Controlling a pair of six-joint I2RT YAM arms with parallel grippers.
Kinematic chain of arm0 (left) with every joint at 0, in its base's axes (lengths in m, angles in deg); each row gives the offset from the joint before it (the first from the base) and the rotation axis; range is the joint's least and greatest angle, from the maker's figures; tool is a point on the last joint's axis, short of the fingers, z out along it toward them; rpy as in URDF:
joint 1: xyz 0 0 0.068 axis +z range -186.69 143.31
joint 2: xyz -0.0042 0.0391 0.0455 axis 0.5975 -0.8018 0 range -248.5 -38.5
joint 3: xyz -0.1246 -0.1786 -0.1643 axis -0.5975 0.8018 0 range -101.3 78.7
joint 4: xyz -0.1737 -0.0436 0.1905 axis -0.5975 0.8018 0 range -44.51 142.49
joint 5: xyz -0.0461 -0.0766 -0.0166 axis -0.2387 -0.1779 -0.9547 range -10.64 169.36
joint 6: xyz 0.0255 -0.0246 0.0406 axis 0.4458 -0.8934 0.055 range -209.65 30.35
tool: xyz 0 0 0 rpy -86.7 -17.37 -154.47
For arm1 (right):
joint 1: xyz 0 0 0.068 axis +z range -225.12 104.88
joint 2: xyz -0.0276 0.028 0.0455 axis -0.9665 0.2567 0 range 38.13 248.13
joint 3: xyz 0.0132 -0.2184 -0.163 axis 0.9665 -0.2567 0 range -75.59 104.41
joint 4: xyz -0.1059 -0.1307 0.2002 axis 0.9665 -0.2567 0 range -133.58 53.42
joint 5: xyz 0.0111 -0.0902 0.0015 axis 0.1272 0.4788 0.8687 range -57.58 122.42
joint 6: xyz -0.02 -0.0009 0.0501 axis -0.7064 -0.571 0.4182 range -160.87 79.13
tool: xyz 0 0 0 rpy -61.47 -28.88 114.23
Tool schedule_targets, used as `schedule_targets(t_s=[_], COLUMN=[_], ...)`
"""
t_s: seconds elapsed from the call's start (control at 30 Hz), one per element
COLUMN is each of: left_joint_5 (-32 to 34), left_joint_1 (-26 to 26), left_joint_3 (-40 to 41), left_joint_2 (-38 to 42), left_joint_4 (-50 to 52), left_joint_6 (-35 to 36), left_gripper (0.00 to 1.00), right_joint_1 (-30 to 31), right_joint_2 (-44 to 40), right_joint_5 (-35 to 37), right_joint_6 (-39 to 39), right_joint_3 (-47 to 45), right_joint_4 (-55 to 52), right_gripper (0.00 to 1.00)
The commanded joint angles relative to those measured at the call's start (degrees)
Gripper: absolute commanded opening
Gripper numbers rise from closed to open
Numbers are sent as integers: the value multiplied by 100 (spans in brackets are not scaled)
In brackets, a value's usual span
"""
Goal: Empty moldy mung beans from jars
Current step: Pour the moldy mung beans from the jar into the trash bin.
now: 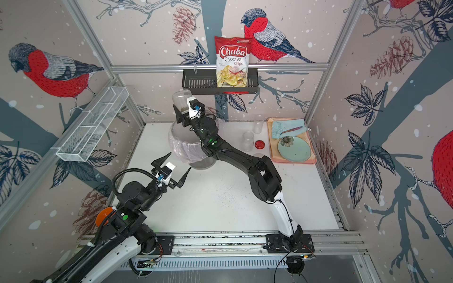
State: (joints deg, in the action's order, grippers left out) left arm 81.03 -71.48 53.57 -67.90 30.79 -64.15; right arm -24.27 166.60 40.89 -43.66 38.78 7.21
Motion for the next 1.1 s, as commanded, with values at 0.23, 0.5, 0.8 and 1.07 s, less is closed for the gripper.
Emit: schedule_targets(t_s=[0.23,0.5,0.8,1.07], left_joint_5=[15,79,29,7], left_joint_1=[-2,-2,-7,-6], left_joint_3=[-92,-25,-37,-91], left_joint_2=[-91,-66,-64,-101], left_joint_4=[-255,-326,-330,-256], left_joint_6=[43,58,44,34], left_gripper=[96,96,96,96], right_joint_1=[-103,-60,-140,-54], right_joint_2=[-173,-198,157,-327], right_joint_5=[-165,-16,37,-247], right_joint_6=[309,205,475,311], right_joint_3=[96,-258,876,-193], right_joint_4=[12,791,-765,215], right_gripper=[32,31,30,30])
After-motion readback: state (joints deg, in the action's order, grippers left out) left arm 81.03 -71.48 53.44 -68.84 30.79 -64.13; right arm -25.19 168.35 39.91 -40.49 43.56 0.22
